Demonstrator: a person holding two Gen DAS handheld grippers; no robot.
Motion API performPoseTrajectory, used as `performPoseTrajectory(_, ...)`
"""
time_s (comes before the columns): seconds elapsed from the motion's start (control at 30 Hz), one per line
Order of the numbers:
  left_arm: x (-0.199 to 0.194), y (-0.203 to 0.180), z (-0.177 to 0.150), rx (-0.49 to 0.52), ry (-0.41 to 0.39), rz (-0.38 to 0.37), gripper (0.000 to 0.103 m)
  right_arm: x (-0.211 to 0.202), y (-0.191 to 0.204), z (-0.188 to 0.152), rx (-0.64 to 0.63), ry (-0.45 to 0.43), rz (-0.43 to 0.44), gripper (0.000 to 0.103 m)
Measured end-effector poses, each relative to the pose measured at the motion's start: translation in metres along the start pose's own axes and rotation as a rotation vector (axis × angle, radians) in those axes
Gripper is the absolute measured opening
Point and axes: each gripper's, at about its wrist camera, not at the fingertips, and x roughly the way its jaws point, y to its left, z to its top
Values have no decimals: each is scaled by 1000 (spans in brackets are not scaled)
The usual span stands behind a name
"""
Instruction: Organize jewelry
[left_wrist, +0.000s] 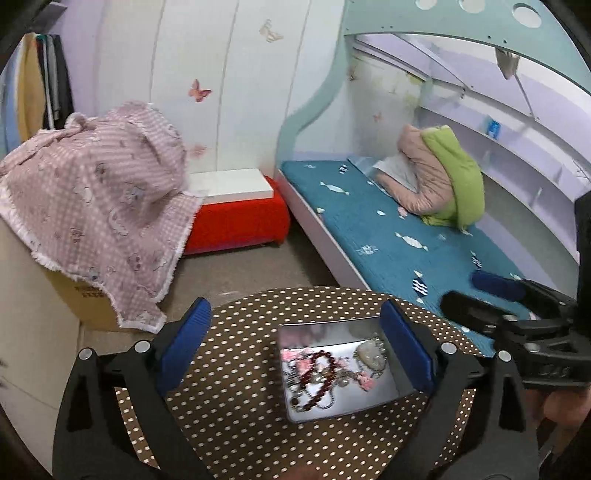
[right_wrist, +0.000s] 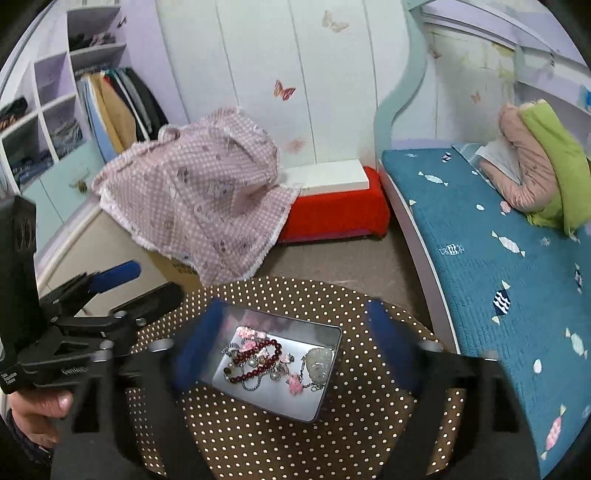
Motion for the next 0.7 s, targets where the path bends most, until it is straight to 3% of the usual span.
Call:
performPoseTrajectory(0.43, -98, -2, -18, 33, -148, 138, 97, -57, 14, -9, 43, -87, -41, 95)
performPoseTrajectory(0.7, -182, -15, -46, 43, -260, 176, 98, -121, 40, -43, 44, -183, -58, 95)
